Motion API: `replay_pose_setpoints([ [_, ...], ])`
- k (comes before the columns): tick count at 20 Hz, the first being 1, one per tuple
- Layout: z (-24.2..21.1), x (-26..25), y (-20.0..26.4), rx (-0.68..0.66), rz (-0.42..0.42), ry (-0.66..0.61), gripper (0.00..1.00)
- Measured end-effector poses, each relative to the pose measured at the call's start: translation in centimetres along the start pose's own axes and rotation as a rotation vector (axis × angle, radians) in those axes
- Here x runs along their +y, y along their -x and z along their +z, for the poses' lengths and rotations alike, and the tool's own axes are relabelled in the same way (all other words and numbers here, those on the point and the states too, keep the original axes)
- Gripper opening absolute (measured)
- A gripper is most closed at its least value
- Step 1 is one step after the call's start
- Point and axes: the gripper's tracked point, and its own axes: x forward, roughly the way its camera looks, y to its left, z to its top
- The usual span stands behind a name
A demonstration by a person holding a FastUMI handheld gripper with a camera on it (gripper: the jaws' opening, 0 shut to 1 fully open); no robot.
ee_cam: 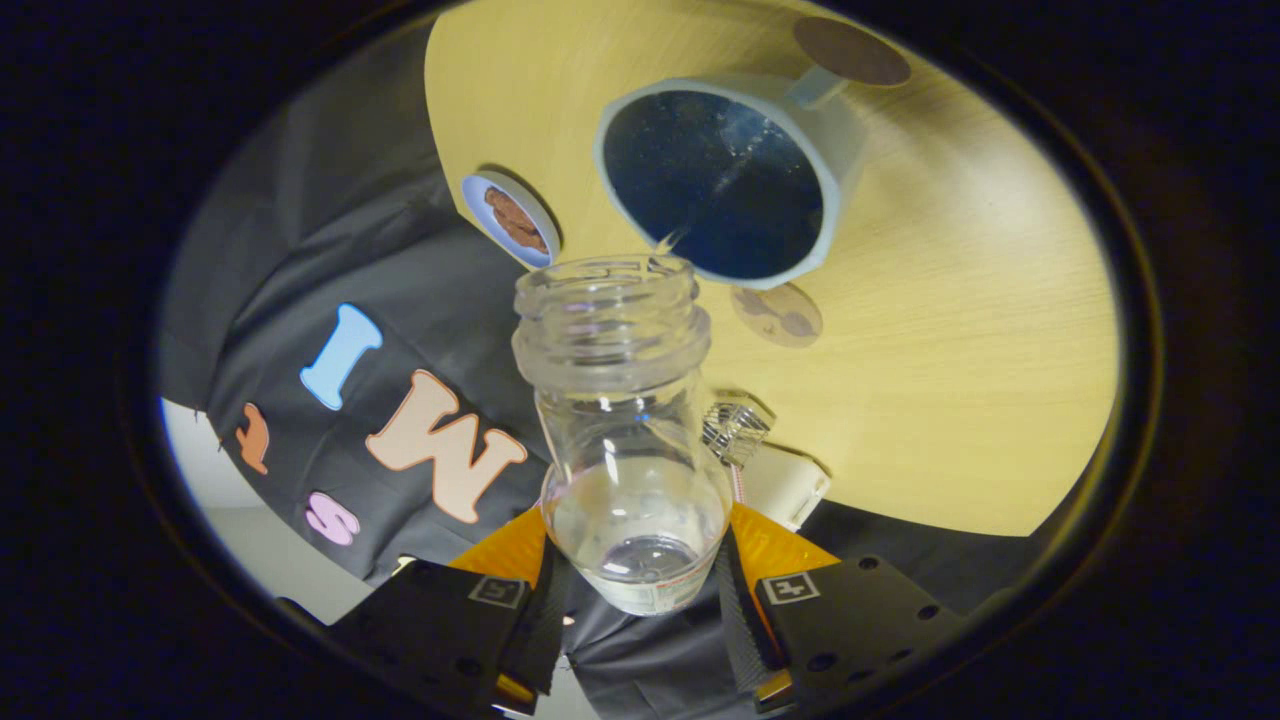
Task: Take the bottle from table, then pour the juice into the cup, finally place the bottle on the coaster
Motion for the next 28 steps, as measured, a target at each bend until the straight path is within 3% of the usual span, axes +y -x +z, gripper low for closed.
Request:
replay_pose_setpoints([
  [9, -0.1, 0.5, 0.2, 0.014, 0.014, -0.058, 0.7],
  [18, 0.4, -0.3, -0.1, -0.011, -0.017, -0.011, 0.7],
  [28, 0.6, -3.6, -0.4, -0.071, -0.135, 0.301, 0.7],
])
